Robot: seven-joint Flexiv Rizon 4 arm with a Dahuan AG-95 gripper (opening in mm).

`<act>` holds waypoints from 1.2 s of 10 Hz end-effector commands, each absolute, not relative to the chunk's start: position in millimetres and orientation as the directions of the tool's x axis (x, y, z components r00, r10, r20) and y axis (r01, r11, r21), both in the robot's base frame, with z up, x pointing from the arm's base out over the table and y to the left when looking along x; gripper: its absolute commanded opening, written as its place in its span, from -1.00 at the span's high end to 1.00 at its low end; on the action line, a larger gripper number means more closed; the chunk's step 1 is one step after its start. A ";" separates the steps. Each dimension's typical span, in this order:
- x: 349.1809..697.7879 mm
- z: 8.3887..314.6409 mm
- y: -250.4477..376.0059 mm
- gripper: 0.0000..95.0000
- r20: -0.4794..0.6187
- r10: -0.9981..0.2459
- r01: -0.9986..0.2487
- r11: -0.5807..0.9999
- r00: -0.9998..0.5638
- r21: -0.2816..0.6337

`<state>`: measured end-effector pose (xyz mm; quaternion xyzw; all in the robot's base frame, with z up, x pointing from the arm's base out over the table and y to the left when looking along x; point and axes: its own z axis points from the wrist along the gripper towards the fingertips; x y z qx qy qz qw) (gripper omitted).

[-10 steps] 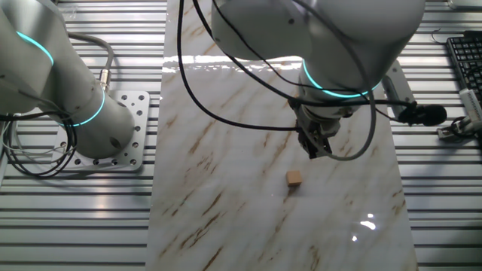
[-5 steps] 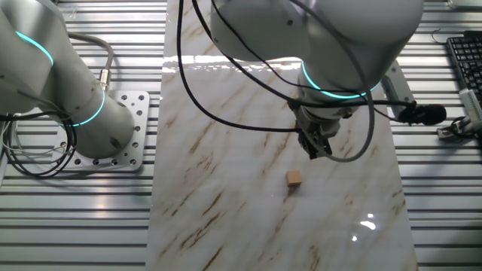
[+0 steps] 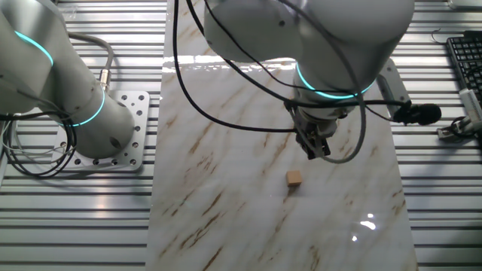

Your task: Pick up the small block on the left and move it to the right

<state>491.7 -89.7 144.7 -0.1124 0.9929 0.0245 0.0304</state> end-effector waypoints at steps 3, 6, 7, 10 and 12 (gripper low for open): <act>492.3 143.7 -89.6 1.00 -0.059 -0.208 -0.211 0.977 -0.976 0.033; 492.3 143.7 -89.6 1.00 -0.045 -0.208 -0.210 0.977 -0.977 0.044; 492.3 143.7 -89.6 1.00 -0.034 -0.204 -0.205 0.978 -0.978 0.048; 492.3 143.7 -89.6 1.00 -0.012 -0.185 -0.186 0.979 -0.983 0.083; 492.3 143.7 -89.6 1.00 -0.006 -0.179 -0.179 0.979 -0.984 0.093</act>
